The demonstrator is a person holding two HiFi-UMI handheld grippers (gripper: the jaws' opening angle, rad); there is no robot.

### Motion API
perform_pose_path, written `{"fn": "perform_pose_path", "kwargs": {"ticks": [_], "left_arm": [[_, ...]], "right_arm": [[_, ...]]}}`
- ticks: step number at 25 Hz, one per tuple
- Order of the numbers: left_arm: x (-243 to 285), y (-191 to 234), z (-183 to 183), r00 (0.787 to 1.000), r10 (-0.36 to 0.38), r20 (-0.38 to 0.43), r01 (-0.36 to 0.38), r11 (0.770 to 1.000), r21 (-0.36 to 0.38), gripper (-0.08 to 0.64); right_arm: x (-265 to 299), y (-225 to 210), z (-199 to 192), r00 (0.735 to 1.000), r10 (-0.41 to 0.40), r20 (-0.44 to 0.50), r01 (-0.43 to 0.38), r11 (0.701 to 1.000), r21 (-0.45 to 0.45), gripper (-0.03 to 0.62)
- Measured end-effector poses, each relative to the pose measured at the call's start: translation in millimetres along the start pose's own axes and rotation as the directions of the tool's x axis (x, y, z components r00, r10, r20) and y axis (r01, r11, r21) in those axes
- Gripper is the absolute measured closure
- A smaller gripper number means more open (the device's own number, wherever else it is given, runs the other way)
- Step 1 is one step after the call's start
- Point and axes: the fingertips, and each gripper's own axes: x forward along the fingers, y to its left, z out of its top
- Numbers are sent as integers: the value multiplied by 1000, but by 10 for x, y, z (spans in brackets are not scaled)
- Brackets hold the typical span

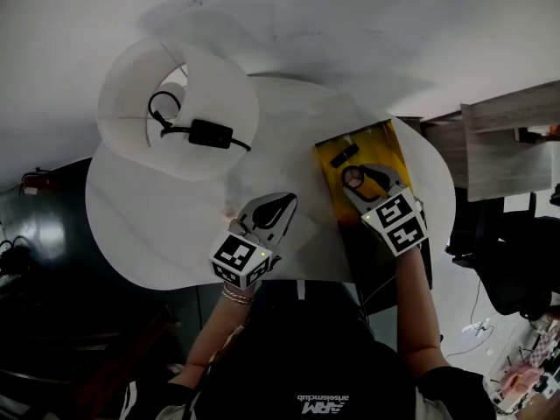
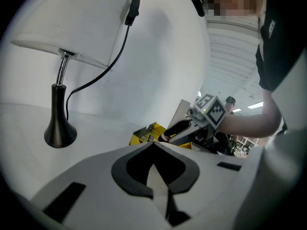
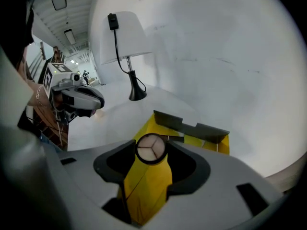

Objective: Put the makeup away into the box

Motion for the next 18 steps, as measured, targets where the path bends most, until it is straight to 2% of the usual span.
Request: {"fn": "perform_pose_path", "kwargs": {"ticks": [7, 18], "left_arm": [[58, 88, -99, 1000, 9, -10, -10, 999, -35, 543], [82, 177, -173, 999, 40, -15, -41, 997, -62, 543]], "right_arm": [[221, -5, -146, 996, 36, -79, -38, 999, -17, 370], [415, 9, -271, 985, 94, -147, -99, 995, -23, 370]]}}
